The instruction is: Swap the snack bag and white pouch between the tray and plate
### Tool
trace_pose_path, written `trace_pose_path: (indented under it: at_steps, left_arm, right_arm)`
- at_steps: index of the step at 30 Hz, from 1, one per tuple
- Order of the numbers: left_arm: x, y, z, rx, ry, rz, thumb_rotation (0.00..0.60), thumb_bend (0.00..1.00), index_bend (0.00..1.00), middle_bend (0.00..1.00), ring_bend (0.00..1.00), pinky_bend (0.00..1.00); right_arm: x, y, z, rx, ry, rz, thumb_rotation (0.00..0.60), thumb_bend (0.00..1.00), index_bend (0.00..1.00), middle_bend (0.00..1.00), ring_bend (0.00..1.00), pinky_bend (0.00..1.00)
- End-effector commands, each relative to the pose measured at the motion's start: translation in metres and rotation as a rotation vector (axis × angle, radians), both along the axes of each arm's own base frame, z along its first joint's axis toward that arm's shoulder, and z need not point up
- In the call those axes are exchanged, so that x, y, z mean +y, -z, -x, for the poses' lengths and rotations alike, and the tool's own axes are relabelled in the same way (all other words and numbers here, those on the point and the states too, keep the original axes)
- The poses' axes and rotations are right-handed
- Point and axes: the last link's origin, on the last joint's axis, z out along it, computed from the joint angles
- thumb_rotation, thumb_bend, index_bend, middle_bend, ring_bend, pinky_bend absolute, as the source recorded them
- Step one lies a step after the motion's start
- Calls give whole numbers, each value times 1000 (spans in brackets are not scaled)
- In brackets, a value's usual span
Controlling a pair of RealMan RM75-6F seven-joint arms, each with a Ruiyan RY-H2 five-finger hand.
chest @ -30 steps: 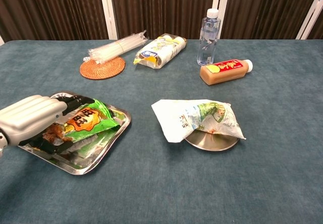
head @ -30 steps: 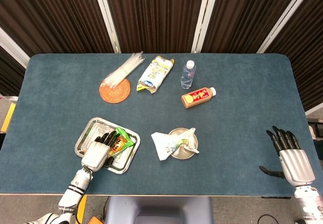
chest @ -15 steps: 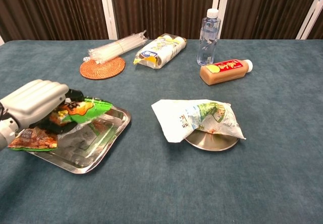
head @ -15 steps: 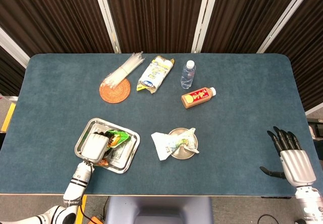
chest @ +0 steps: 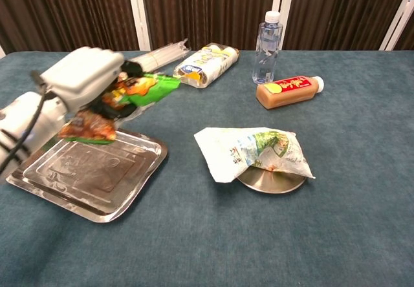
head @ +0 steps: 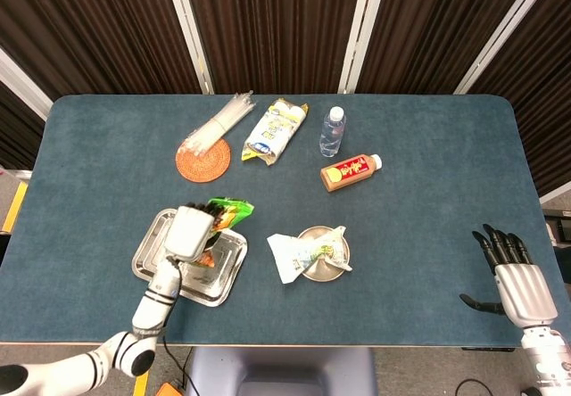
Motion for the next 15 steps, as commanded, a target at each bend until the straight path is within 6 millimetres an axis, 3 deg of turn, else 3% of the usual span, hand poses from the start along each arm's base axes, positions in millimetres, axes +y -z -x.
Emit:
trace_pose_path:
  at_steps: [1, 5, 9, 11, 13, 15]
  left_arm:
    - [26, 13, -36, -17, 77, -11, 600, 450, 527, 592, 589, 623]
    - [50, 35, -71, 11, 200, -16, 600, 451, 524, 587, 577, 587]
    - [59, 42, -77, 30, 227, -8, 600, 448, 509, 566, 539, 515]
    - [75, 55, -85, 33, 200, 43, 600, 444, 471, 520, 486, 446]
    - [86, 64, -83, 58, 162, 64, 600, 428, 368, 394, 360, 351]
    - [93, 69, -77, 84, 119, 93, 600, 403, 143, 136, 115, 172]
  right_arm:
    - [-2, 1, 1, 1, 9, -4, 600, 130, 0, 0, 0, 0]
    - [-6, 3, 4, -4, 26, -20, 600, 130, 0, 0, 0, 0]
    - [-7, 4, 4, -7, 28, -28, 600, 130, 0, 0, 0, 0]
    - [-10, 2, 7, -20, 41, -33, 600, 130, 0, 0, 0, 0]
    - [-13, 0, 10, -26, 52, -35, 600, 130, 0, 0, 0, 0]
    - [-13, 0, 11, -29, 57, -37, 600, 130, 0, 0, 0, 0]
